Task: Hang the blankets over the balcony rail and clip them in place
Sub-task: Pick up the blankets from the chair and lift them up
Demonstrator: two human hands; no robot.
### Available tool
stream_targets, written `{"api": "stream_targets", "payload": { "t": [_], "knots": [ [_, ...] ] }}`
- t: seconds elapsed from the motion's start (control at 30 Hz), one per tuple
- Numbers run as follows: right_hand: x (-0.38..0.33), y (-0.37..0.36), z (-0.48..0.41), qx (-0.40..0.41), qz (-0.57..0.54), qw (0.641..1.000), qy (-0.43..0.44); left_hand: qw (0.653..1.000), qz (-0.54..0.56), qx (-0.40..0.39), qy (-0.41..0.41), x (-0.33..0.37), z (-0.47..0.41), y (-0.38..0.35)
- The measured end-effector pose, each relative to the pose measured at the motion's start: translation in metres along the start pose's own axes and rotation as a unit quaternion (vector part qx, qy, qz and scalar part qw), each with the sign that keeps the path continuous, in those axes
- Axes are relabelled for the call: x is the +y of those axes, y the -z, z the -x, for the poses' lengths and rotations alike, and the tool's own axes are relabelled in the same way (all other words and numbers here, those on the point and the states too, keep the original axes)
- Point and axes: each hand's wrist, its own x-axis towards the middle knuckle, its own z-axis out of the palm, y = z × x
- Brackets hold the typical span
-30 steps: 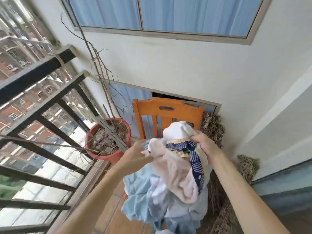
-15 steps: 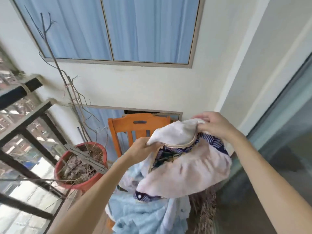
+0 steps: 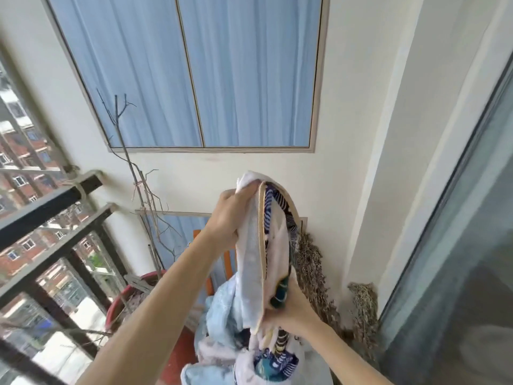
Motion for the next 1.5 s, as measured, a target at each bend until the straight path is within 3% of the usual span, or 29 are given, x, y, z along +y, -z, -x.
{"api": "stream_targets", "payload": {
  "t": [0.2,0.4,0.47,0.53,0.63,0.7,0.77,0.83,0.9,0.97,1.1,1.23,1.3,1.37,1.43,1.5],
  "knots": [
    [-0.023,0.025,-0.022,0.133,-0.017,0.988,0.071,0.981,-0.005,0.190,-0.046,0.045,0.010,0.050],
    [-0.113,0.110,-0.010,0.171,-0.159,0.948,0.215,0.945,-0.156,0.286,0.038,0.011,0.026,0.096],
    [-0.142,0.131,-0.002,0.170,-0.195,0.930,0.260,0.933,-0.221,0.283,0.031,0.003,0.042,0.090],
    [-0.167,0.150,0.007,0.168,-0.232,0.911,0.297,0.939,-0.227,0.255,-0.026,0.001,0.068,0.078],
    [-0.207,0.169,0.029,0.138,-0.253,0.892,0.349,0.955,-0.244,0.102,-0.132,0.005,0.113,0.042],
    [-0.236,0.170,0.047,0.096,-0.278,0.874,0.386,0.957,-0.251,0.011,-0.143,0.009,0.135,0.005],
    [-0.263,0.163,0.068,0.064,-0.263,0.863,0.427,0.939,-0.296,0.022,-0.177,0.004,0.140,-0.020],
    [-0.288,0.151,0.086,0.038,-0.229,0.854,0.466,0.901,-0.324,0.146,-0.247,0.002,0.141,-0.032],
    [-0.306,0.139,0.104,0.001,-0.211,0.847,0.487,0.872,-0.277,0.296,-0.274,0.009,0.151,-0.025],
    [-0.320,0.129,0.117,-0.045,-0.207,0.843,0.494,0.850,-0.253,0.373,-0.273,0.014,0.165,-0.007],
    [-0.314,0.112,0.119,-0.206,-0.148,0.856,0.451,0.848,-0.190,0.429,-0.247,0.024,0.213,0.026],
    [-0.253,0.078,0.142,-0.265,-0.047,0.874,0.404,0.853,-0.049,0.467,-0.229,0.046,0.259,0.052],
    [-0.219,0.044,0.174,-0.319,-0.081,0.862,0.385,0.856,0.031,0.466,-0.224,0.065,0.275,0.060],
    [-0.202,0.008,0.204,-0.295,-0.155,0.874,0.352,0.857,0.046,0.454,-0.239,0.087,0.288,0.064],
    [-0.210,-0.019,0.212,-0.188,-0.205,0.891,0.359,0.861,0.032,0.439,-0.253,0.107,0.302,0.067],
    [-0.239,-0.028,0.219,-0.097,-0.242,0.870,0.418,0.856,0.028,0.444,-0.264,0.129,0.324,0.076]
  ]
}}
